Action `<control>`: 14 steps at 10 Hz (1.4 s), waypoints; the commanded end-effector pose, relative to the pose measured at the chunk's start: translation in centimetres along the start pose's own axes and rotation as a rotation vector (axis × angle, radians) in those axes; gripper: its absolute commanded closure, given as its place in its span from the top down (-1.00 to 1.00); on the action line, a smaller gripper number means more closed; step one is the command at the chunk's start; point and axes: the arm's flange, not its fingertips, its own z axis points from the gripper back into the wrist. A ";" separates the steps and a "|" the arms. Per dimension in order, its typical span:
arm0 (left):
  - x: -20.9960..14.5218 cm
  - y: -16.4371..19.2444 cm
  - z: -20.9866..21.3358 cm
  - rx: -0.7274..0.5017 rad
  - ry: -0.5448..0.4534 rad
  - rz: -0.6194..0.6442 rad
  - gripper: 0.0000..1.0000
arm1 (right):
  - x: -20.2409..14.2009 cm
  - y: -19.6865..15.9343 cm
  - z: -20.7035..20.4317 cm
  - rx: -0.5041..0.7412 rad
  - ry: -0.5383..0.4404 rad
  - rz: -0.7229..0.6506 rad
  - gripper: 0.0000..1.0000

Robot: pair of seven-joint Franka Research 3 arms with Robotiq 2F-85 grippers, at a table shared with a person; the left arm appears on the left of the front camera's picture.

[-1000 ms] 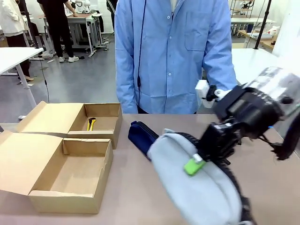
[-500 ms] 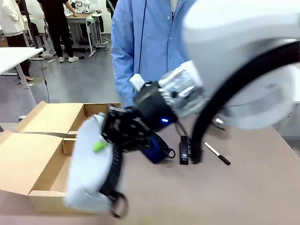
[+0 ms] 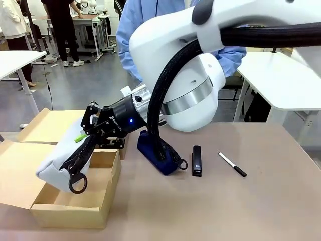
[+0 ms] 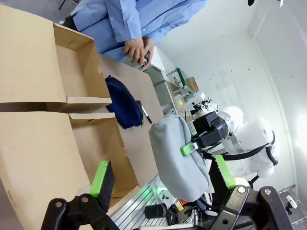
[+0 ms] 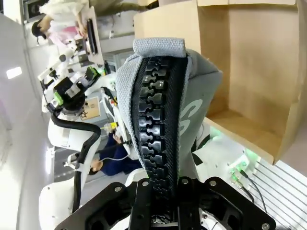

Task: Place items inside the box.
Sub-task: Pick up a Pencil pouch or Stapler and place it inside the Mailer Box closest to the robot.

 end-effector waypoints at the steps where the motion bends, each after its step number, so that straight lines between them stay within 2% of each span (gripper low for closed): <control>1: 0.0 -0.1 -0.1 -0.021 -0.014 -0.022 1.00 | 0.5 -0.3 -0.5 0.000 0.006 -0.012 -0.84; 2: 0.0 -0.1 -0.1 -0.021 -0.014 -0.022 1.00 | 1.4 0.1 -2.2 -0.049 -0.096 -0.069 -0.84; 4: 0.0 -0.1 -0.1 -0.021 -0.014 -0.022 1.00 | 3.7 0.4 -5.7 -0.111 -0.148 -0.101 -0.84; 6: 0.0 -0.1 -0.1 -0.021 -0.014 -0.022 1.00 | 4.8 0.6 -7.2 -0.140 -0.174 -0.106 -0.84; 10: 0.0 -0.1 -0.1 -0.021 -0.014 -0.022 1.00 | 6.7 0.4 -11.7 -0.262 -0.118 -0.097 -0.84; 14: 0.0 -0.1 -0.1 -0.021 -0.014 -0.022 1.00 | 7.9 0.0 -15.0 -0.347 -0.129 -0.079 -0.84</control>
